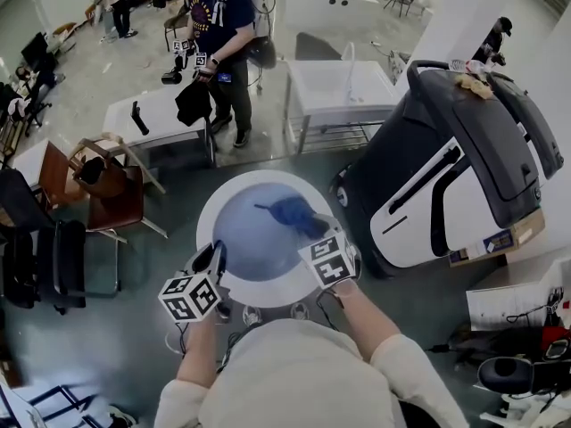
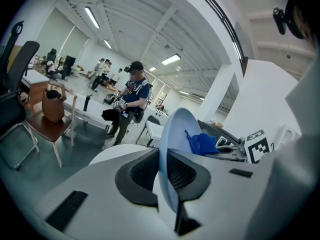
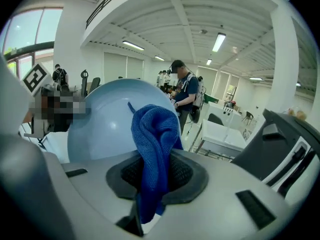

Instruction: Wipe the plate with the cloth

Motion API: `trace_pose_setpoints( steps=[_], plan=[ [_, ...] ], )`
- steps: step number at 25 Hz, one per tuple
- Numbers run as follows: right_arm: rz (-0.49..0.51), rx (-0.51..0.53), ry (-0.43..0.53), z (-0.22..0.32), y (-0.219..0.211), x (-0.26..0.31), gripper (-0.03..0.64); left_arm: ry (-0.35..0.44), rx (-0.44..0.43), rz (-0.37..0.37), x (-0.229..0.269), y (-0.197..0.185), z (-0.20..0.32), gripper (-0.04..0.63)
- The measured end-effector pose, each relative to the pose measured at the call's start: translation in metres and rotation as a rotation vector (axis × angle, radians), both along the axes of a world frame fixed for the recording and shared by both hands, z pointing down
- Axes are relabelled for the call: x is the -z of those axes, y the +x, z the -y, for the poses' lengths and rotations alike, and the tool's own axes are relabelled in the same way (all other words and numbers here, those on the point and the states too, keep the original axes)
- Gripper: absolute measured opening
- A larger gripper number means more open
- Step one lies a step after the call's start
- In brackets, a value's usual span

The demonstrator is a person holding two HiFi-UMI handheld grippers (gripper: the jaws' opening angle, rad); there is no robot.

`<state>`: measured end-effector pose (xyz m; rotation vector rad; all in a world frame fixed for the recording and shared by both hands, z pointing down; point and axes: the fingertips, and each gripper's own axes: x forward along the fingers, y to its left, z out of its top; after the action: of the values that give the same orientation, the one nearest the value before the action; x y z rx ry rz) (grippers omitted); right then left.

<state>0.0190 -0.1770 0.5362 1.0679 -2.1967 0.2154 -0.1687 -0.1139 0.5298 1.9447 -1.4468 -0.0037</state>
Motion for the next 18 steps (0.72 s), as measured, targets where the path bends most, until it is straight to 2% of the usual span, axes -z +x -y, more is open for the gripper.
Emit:
trace_pose_setpoints(
  steps=[2,5,13,18],
  plan=[
    [0.027,-0.003,0.031,0.003,-0.001,0.009,0.089,-0.014,0.005,-0.026,-0.005,0.001,-0.001,0.043],
    [0.078,-0.001,0.024,-0.001,-0.006,0.011,0.089,-0.03,0.016,-0.058,-0.009,0.001,-0.001,0.043],
    [0.174,0.014,0.039,-0.006,-0.016,0.01,0.089,-0.059,0.05,-0.094,-0.023,-0.006,0.005,0.043],
    [0.247,0.011,0.034,-0.011,-0.019,0.015,0.089,-0.118,0.079,-0.132,-0.049,-0.006,0.012,0.043]
  ],
)
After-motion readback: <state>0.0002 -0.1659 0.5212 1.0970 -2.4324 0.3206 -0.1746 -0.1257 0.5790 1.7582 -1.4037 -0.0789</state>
